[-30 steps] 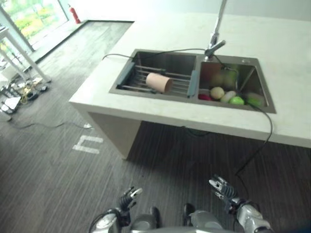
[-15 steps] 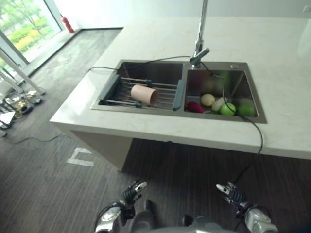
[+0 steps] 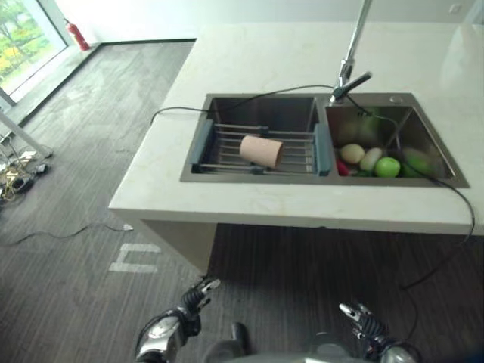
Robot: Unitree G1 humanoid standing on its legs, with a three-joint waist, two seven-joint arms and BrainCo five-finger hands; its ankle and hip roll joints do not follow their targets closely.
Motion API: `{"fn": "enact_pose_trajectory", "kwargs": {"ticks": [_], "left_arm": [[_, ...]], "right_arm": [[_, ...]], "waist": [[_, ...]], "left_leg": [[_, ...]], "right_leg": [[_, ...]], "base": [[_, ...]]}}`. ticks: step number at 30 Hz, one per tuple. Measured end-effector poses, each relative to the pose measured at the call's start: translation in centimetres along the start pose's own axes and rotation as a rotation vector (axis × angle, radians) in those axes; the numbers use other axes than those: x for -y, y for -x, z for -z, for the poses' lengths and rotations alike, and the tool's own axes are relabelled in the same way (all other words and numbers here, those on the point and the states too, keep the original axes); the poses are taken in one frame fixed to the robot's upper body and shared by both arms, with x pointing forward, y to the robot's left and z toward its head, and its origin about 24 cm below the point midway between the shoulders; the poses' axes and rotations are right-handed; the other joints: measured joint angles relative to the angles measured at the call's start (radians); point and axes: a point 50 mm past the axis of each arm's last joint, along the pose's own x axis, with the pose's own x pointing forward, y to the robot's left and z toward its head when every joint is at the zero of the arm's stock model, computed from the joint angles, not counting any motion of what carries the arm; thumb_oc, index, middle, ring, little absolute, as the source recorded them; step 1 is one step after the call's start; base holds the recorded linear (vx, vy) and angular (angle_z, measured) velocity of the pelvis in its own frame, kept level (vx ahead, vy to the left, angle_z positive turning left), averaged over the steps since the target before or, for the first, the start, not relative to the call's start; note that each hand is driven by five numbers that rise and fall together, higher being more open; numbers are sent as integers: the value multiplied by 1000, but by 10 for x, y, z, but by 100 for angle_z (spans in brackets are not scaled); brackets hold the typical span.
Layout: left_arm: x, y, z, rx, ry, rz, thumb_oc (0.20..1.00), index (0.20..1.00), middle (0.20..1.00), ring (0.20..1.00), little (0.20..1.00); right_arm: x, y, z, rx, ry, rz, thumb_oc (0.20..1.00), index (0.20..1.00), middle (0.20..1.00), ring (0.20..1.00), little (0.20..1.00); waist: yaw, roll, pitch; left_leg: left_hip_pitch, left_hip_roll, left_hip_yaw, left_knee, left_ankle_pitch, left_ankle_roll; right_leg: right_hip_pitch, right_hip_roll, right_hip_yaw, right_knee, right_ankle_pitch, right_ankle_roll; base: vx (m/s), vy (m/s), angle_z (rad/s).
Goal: Place the dishes in the dishwasher.
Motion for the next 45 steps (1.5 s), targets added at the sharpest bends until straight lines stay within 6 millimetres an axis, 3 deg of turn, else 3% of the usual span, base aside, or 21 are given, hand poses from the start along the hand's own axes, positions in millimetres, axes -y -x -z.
{"fn": "enact_pose_trajectory", "kwargs": {"ticks": [3, 5, 6, 10, 11, 12, 15, 17, 19, 20, 22, 23, 25, 29, 32, 35, 39, 43, 45], "left_arm": [[1, -1, 1, -2, 13, -19, 1000, 1000, 1000, 1000, 1000], [-2, 2, 7, -23, 32, -54, 1000, 1000, 1000, 1000, 1000], [-10, 6, 13, -29, 96, -106, 1000, 1000, 1000, 1000, 1000], [-22, 13, 20, -41, 191, -185, 1000, 1000, 1000, 1000, 1000], [-23, 14, 21, -41, 196, -191, 1000, 1000, 1000, 1000, 1000], [-31, 19, 26, -50, 218, -223, 1000, 1000, 1000, 1000, 1000], [-21, 27, 54, -108, 326, -244, 1000, 1000, 1000, 1000, 1000], [-12, 26, 60, -123, 344, -229, 1000, 1000, 1000, 1000, 1000], [-1, 21, 58, -114, 359, -195, 1000, 1000, 1000, 1000, 1000], [2, 20, 58, -117, 362, -179, 1000, 1000, 1000, 1000, 1000], [9, 11, 46, -88, 354, -134, 1000, 1000, 1000, 1000, 1000], [10, 10, 44, -84, 353, -130, 1000, 1000, 1000, 1000, 1000], [10, 11, 45, -86, 353, -133, 1000, 1000, 1000, 1000, 1000], [9, 6, 37, -71, 352, -169, 1000, 1000, 1000, 1000, 1000], [-10, 11, 33, -52, 402, -282, 1000, 1000, 1000, 1000, 1000], [-33, 21, 37, -37, 570, -358, 1000, 1000, 1000, 1000, 1000], [-53, 45, 60, -45, 786, -354, 1000, 1000, 1000, 1000, 1000], [-63, 62, 75, -79, 848, -376, 1000, 1000, 1000, 1000, 1000], [-71, 69, 79, -91, 884, -406, 1000, 1000, 1000, 1000, 1000]], "right_arm": [[0, -1, -3, 22, 1, 13, 1000, 1000, 1000, 1000, 1000], [0, -1, -4, 24, 2, 18, 1000, 1000, 1000, 1000, 1000], [1, -1, -2, 13, 1, 23, 1000, 1000, 1000, 1000, 1000], [9, 3, 4, -6, -17, 58, 1000, 1000, 1000, 1000, 1000], [9, 4, 5, -9, -18, 60, 1000, 1000, 1000, 1000, 1000], [10, 5, 8, -22, -21, 64, 1000, 1000, 1000, 1000, 1000], [24, 8, 5, -32, 12, 99, 1000, 1000, 1000, 1000, 1000], [28, 8, -1, -22, 41, 106, 1000, 1000, 1000, 1000, 1000], [33, 7, -9, -8, 63, 123, 1000, 1000, 1000, 1000, 1000], [35, 7, -13, 2, 70, 129, 1000, 1000, 1000, 1000, 1000], [44, 9, -21, 20, 74, 156, 1000, 1000, 1000, 1000, 1000], [45, 9, -22, 22, 75, 159, 1000, 1000, 1000, 1000, 1000], [45, 9, -23, 24, 74, 159, 1000, 1000, 1000, 1000, 1000], [49, 14, -11, -11, 56, 177, 1000, 1000, 1000, 1000, 1000], [37, 15, 9, -49, 7, 152, 1000, 1000, 1000, 1000, 1000], [37, 15, 12, -53, -9, 156, 1000, 1000, 1000, 1000, 1000], [52, 20, 3, -23, -41, 206, 1000, 1000, 1000, 1000, 1000], [87, 37, -6, -26, -14, 299, 1000, 1000, 1000, 1000, 1000], [99, 44, -9, -18, -14, 335, 1000, 1000, 1000, 1000, 1000]], "waist": [[10, 6, 2], [17, 11, 7], [39, 8, 9], [30, -3, 16], [31, -8, 14], [35, -34, 15], [40, 38, 6], [40, 28, 6], [52, 5, 19], [55, 7, 19], [48, 32, 32], [48, 39, 33], [34, 43, 32], [27, 88, 26], [26, 36, 21], [38, 29, 21], [43, 69, 16], [45, 141, -1], [44, 162, -10]], "left_leg": [[8, -16, 51, -10, -13, 29], [15, -10, 93, -21, -8, 36], [21, -11, 125, -35, -14, 34], [24, -6, 113, -36, -22, 31], [25, -8, 110, -36, -23, 28], [30, -8, 99, -31, -32, -4], [-10, 111, 48, 84, -55, -63], [-68, 123, -9, 211, -48, -70], [-176, 127, -82, 394, -33, -118], [-207, 129, -86, 393, -35, -121], [-248, 168, -52, 255, -7, -147], [-248, 184, -30, 221, -1, -144], [-195, 171, -21, 90, 2, -144], [-78, 142, -22, -27, 55, -112], [-67, 87, -24, -35, 60, -92], [-70, 61, -23, -35, 58, -89], [-68, 58, -21, -35, 52, -81], [-69, 60, -23, -36, 53, -81], [-72, 60, -23, -36, 53, -81]], "right_leg": [[-63, -22, -1, 60, 56, 39], [-93, -31, -17, 81, 37, 57], [-96, -47, -107, -37, 34, 73], [-105, -43, -90, -117, 54, 84], [-107, -40, -84, -117, 59, 79], [-100, -30, -78, -115, 68, 59], [-52, 97, -97, -169, 31, -9], [-36, 99, -112, -169, 15, -35], [-15, 87, -112, -196, 20, -68], [-11, 83, -116, -208, 23, -70], [-6, 97, -158, -215, 28, -71], [1, 103, -159, -220, 28, -71], [34, 107, -157, -248, 31, -60], [71, 120, -140, -262, 22, -11], [78, 69, -140, -252, 13, 15], [80, 43, -141, -262, 18, 32], [86, 42, -140, -287, 26, 47], [95, 44, -141, -306, 35, 49], [95, 45, -142, -310, 37, 50]], "base": [[58, 115, -45], [96, -90, -65], [117, -134, -62], [79, -162, 3], [134, -328, 20], [129, -251, 18], [181, -276, 4], [45, -50, 13], [-22, 77, 2], [1, 98, 10], [33, 147, 20], [52, 151, 3], [57, 110, -9], [85, 44, -7], [26, 12, 13], [13, 29, 3], [13, 40, -1], [23, 37, 0], [9, 23, 0]]}}
